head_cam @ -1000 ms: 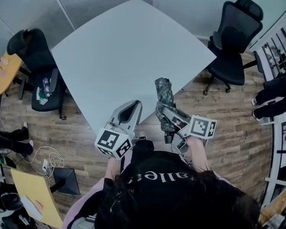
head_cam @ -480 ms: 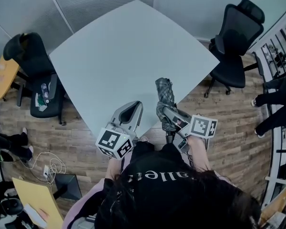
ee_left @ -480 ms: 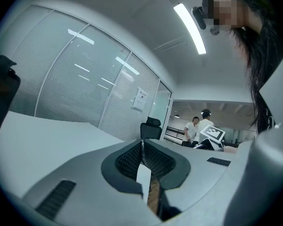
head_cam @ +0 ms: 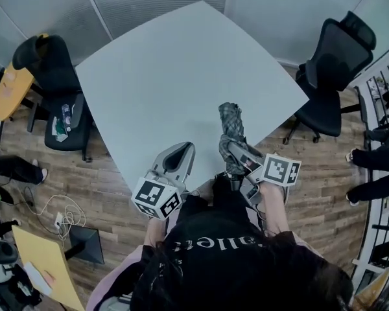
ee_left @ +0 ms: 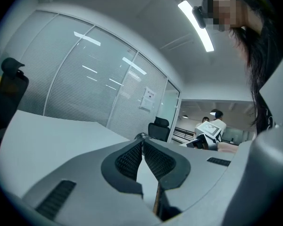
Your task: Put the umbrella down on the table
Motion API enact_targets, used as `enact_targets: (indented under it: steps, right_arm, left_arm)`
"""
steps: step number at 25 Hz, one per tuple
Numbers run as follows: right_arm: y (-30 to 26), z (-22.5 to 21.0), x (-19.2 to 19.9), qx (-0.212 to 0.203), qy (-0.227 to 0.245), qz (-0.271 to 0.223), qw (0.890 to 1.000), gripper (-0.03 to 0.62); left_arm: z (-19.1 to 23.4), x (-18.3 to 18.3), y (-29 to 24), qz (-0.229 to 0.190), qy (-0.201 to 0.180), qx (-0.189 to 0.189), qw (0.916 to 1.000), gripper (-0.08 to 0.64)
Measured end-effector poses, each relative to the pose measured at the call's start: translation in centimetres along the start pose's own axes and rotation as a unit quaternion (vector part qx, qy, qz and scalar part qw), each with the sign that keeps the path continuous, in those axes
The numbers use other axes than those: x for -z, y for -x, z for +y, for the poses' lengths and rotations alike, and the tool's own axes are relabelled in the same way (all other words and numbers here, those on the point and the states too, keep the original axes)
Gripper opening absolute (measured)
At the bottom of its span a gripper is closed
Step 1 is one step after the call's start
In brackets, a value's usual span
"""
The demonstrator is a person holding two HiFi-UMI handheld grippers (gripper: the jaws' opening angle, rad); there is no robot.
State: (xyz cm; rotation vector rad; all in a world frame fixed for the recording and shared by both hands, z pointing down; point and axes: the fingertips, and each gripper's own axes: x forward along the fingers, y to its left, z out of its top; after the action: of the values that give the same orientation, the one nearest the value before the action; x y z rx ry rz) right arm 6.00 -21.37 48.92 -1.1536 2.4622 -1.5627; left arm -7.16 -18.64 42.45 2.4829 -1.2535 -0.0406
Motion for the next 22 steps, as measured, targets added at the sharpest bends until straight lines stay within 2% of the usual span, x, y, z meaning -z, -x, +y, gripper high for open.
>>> enact_targets:
  steps: [5,14,19,22]
  right_arm:
    - [-2.8,-2.0,-4.1,-0.018,0.018,0.036,0.999,0.211]
    - [-8.4,-6.7,-8.2,-0.041,0.053,0.127,0.99,0.21]
    - [-12.1,-9.3,-10.4,-0.04,0.095,0.16,0.982,0.21]
    - [-14.9,-10.3,-11.7,-0.027,0.139,0.171,0.975,0.21]
  left_arm:
    - [2.2,-0.9,-2.6,-0.016,0.014,-0.059,0.998,0.026]
    - [4.0,-1.1,-7.3,-0.023,0.026,-0.14,0.9896,0.026]
    - [4.8,-1.0,-8.2,-0.026,0.027,-0.185,0.982,0.026]
    - [5.5,-1.1,-7.8,-0.03,0.03,-0.213,0.9761,0.026]
